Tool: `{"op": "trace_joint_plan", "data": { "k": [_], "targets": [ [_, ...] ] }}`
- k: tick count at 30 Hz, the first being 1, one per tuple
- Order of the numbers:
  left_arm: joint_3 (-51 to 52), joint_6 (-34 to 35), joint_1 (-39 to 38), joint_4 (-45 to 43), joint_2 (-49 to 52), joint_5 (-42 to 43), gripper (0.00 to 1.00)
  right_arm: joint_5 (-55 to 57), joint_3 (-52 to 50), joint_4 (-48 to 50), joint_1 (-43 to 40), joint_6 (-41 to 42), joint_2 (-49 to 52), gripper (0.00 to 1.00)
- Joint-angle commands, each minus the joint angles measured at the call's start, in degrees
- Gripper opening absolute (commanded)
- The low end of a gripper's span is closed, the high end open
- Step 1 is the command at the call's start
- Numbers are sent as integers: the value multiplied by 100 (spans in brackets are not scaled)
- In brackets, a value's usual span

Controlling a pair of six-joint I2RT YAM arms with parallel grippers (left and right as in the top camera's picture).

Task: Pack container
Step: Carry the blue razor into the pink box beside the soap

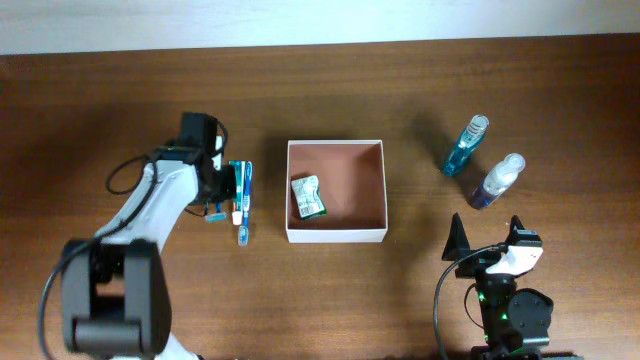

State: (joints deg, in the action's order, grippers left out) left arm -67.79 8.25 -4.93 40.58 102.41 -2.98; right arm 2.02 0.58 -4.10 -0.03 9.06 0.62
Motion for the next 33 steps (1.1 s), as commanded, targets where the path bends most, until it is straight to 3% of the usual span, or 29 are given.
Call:
{"op": "trace_joint_plan", "data": {
  "k": [1,9,13,21,33],
  "targets": [
    [-210,251,-118,140,-861,39,1,9,-26,-44,-46,39,-37,98],
    [-358,1110,-1283,205,-2166,181,1,9,-26,-44,-46,39,-37,98],
    [-739,1344,-1878,372,-2153,234,1,9,-26,-44,-46,42,-37,98],
    [-1429,1491,-2371,767,-1974,214,0,9,-26,-44,-46,39,-37,98],
    [-1445,1685,-2817,485,-979,-354,0,9,-26,-44,-46,39,-37,98]
  ]
}}
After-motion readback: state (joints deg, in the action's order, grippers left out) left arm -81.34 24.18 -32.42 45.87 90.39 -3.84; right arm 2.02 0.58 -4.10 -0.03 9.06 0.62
